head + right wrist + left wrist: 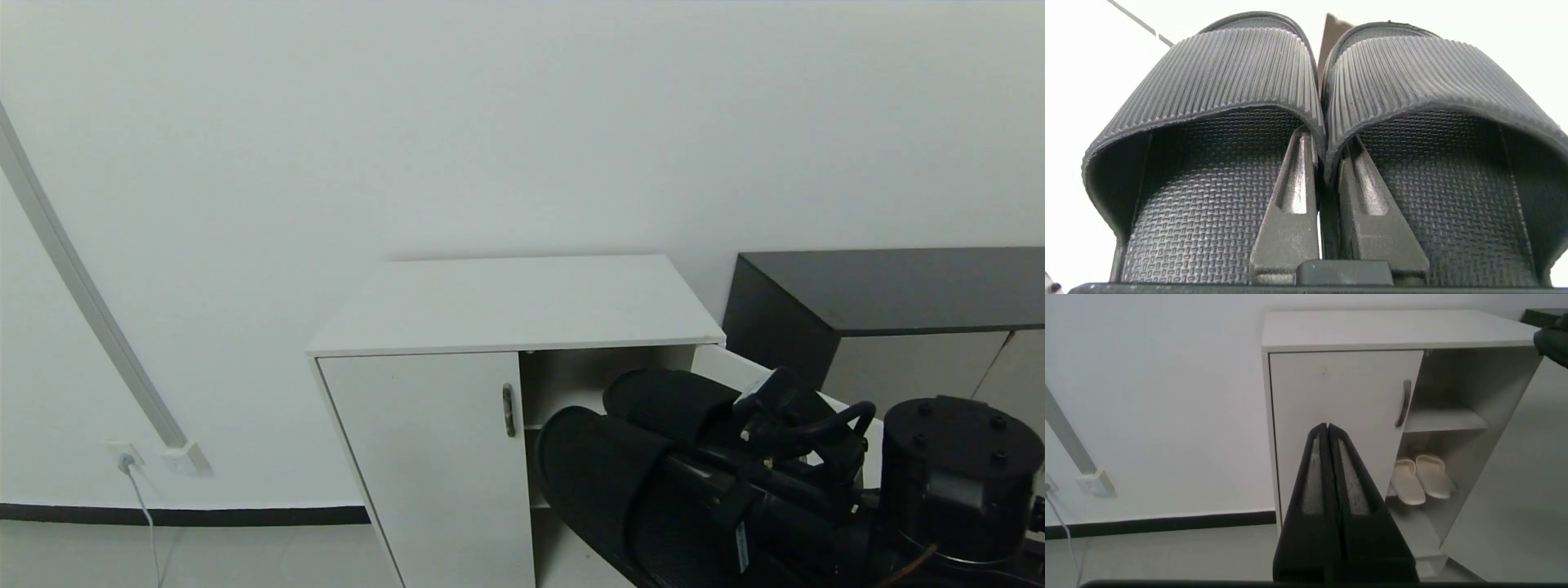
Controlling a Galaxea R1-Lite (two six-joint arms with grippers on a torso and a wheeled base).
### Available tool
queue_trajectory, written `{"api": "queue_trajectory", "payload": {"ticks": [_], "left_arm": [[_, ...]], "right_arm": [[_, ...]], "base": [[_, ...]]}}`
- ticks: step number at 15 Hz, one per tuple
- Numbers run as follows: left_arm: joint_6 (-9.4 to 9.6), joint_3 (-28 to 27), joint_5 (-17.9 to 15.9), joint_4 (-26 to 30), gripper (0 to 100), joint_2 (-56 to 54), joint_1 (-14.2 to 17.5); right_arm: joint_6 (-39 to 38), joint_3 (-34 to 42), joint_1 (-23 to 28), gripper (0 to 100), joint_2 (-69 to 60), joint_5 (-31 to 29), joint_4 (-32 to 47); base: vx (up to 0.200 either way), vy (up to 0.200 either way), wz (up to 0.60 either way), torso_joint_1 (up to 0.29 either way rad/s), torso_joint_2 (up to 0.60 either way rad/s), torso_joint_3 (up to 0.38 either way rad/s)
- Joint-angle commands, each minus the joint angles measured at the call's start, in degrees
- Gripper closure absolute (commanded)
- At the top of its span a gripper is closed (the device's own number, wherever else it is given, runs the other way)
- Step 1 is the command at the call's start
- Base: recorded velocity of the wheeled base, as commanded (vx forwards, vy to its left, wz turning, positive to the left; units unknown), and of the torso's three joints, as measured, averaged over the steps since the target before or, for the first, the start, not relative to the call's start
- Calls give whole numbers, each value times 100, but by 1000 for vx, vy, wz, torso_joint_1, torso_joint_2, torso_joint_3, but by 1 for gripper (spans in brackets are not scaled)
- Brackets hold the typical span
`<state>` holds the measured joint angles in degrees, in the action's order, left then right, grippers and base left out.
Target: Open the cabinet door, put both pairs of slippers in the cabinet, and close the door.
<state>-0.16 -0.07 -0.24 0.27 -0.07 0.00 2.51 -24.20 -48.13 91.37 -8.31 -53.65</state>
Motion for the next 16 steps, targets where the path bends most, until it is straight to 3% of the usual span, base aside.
{"api": "queue_trajectory", "payload": {"ticks": [1,16], "left_arm": [[-2,-1,-2,0,100,7,0],[-2,-1,-2,0,100,7,0]], "right_arm": [[4,3,-4,100,30,-4,-5],[13,12,-4,100,136,-4,-5]], "base": [[0,0,0,-222,554,330],[0,0,0,-171,500,323]]}}
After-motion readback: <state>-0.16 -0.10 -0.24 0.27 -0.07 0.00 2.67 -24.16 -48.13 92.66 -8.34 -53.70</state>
